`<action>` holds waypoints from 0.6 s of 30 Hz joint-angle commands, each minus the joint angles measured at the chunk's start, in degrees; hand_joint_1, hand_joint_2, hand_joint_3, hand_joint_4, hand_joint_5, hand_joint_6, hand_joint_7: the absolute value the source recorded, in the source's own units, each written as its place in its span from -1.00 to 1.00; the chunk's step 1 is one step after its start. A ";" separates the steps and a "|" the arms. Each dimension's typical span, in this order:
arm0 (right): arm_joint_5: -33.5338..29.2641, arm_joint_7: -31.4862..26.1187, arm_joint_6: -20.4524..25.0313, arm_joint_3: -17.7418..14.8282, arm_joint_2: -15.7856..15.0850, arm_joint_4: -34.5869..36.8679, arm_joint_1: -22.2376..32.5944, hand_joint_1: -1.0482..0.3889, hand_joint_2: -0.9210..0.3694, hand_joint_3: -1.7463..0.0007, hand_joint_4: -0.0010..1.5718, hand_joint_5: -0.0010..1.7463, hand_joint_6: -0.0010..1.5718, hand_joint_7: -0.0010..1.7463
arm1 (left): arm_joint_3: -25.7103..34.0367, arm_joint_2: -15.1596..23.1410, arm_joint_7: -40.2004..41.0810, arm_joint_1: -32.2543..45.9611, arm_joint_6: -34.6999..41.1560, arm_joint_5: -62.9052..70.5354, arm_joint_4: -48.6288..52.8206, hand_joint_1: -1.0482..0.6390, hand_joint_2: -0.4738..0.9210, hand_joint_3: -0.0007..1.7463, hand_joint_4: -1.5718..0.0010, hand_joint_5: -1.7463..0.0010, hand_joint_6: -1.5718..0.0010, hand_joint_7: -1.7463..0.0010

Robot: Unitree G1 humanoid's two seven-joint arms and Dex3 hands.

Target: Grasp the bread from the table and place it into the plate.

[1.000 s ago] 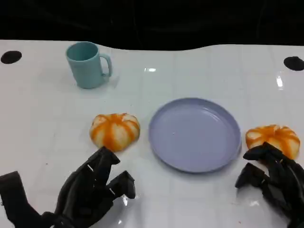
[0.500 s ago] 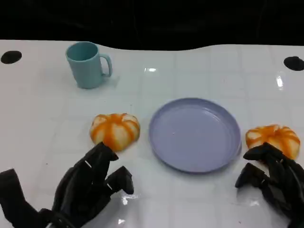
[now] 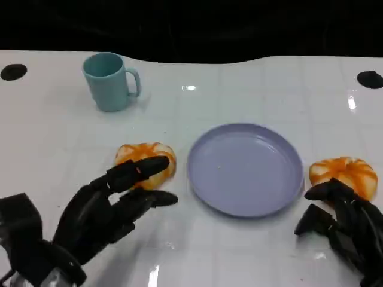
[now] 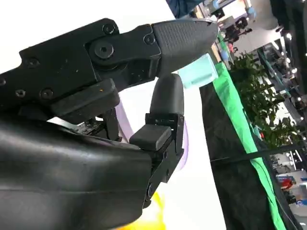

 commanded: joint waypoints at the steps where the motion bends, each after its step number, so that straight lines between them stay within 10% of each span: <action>1: 0.18 -0.63 1.31 -0.17 -0.13 -0.48 0.69 -0.33 -1.00 0.77 -0.16 0.79 -0.19 0.38 | -1.17 2.31 2.41 -0.65 -4.23 4.32 -0.22 -0.49 1.00 -0.88 0.73 0.22 0.44 0.93; 18: 2.09 -0.81 5.88 -0.59 0.24 -3.15 1.22 -0.27 -1.00 0.82 -0.19 0.81 -0.18 0.32 | -9.87 15.92 29.68 -10.52 -17.83 47.91 0.21 -0.35 0.86 -1.00 0.67 0.73 0.45 0.99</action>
